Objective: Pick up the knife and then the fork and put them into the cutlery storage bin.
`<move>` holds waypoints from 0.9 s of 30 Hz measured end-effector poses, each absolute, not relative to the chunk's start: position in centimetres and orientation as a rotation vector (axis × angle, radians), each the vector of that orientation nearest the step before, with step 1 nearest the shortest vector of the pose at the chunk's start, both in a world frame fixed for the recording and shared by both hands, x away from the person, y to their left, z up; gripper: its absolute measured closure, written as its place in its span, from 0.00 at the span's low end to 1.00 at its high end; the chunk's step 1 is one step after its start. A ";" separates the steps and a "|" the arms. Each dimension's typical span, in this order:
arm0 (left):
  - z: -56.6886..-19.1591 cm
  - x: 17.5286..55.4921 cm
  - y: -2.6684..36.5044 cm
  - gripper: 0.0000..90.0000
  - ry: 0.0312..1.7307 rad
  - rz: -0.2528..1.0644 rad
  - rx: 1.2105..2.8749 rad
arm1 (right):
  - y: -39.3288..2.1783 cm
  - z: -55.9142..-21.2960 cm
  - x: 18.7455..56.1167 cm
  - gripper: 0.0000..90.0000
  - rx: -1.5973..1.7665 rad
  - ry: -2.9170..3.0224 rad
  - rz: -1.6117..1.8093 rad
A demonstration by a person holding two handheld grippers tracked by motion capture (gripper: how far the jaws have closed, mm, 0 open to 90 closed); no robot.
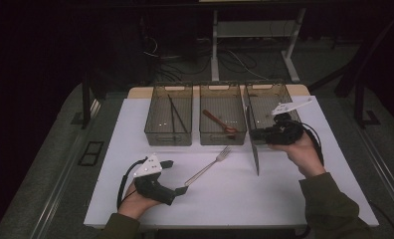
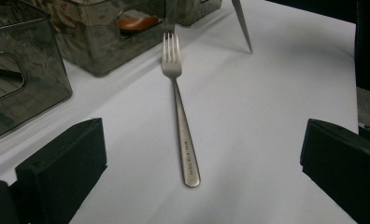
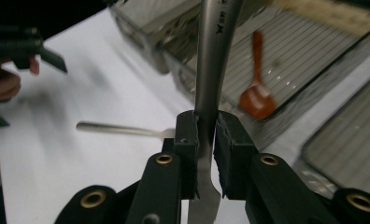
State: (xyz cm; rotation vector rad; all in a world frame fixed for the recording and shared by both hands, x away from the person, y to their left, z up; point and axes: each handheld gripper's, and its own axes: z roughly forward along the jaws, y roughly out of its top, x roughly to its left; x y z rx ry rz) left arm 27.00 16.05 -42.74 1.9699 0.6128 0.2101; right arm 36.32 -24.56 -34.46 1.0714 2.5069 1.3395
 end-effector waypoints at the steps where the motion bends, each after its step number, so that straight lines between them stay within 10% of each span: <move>1: -42.7 27.0 16.0 0.00 0.614 0.210 1.968 | -24.9 -34.2 36.4 0.87 1.079 2.492 1.347; 27: -42.8 27.0 15.9 0.00 0.614 0.206 1.970 | -31.4 -29.5 36.6 0.87 1.165 2.216 1.452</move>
